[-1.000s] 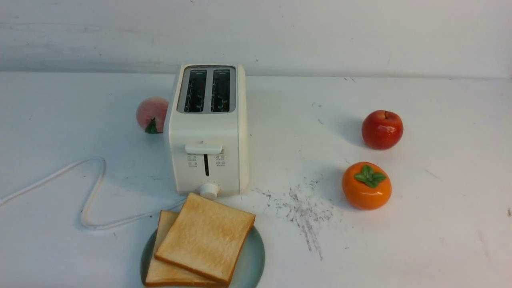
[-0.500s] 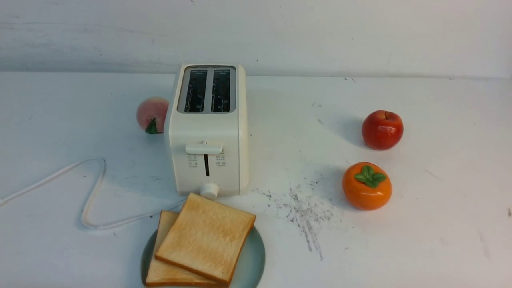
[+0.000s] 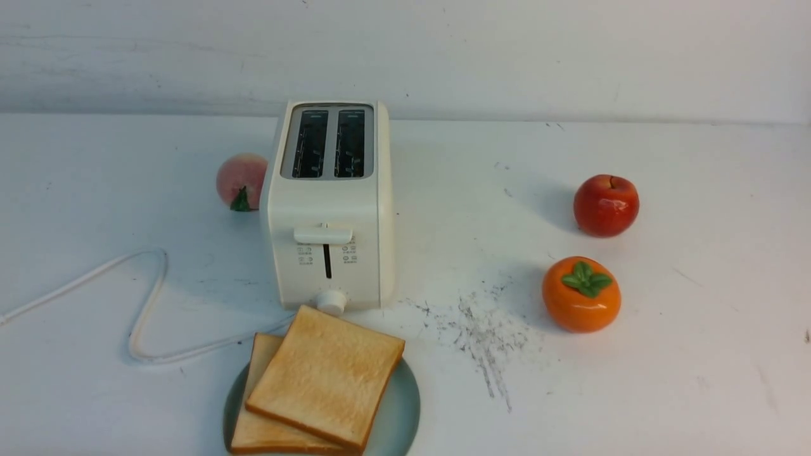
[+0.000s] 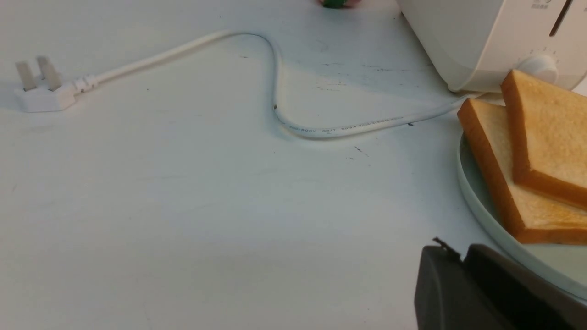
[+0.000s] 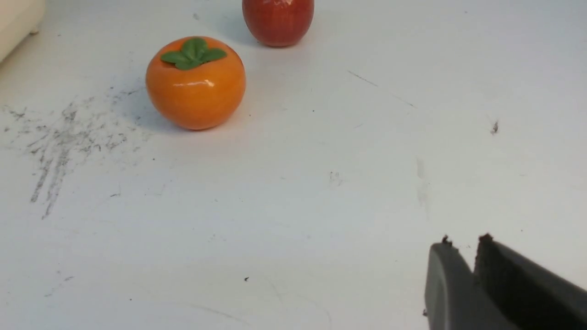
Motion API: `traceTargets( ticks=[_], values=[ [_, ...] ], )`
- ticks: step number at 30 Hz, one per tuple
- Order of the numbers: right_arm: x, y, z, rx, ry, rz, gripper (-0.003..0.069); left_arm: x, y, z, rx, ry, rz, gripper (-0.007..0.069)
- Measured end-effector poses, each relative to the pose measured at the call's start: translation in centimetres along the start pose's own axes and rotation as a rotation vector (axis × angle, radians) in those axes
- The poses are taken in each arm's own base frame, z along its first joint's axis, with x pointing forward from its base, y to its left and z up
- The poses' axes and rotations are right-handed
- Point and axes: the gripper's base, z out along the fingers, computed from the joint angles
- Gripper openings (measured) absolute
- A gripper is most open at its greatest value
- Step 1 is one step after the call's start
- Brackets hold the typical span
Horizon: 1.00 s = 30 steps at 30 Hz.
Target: Take toasted bread from bread machine on white table place on plate.
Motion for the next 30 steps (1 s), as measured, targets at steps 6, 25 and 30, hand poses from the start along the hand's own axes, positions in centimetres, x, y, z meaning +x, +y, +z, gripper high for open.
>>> traceTargets(
  ticks=[6, 25, 30],
  values=[
    [0.00, 0.00, 0.00, 0.000, 0.000, 0.000, 0.0105, 0.01, 0.00, 0.00, 0.000, 0.000, 0.000, 0.0057],
    [0.00, 0.00, 0.00, 0.000, 0.000, 0.000, 0.0127, 0.01, 0.00, 0.00, 0.000, 0.000, 0.000, 0.0072],
    [0.00, 0.00, 0.00, 0.000, 0.000, 0.000, 0.0131, 0.01, 0.00, 0.00, 0.000, 0.000, 0.000, 0.0075]
  ],
)
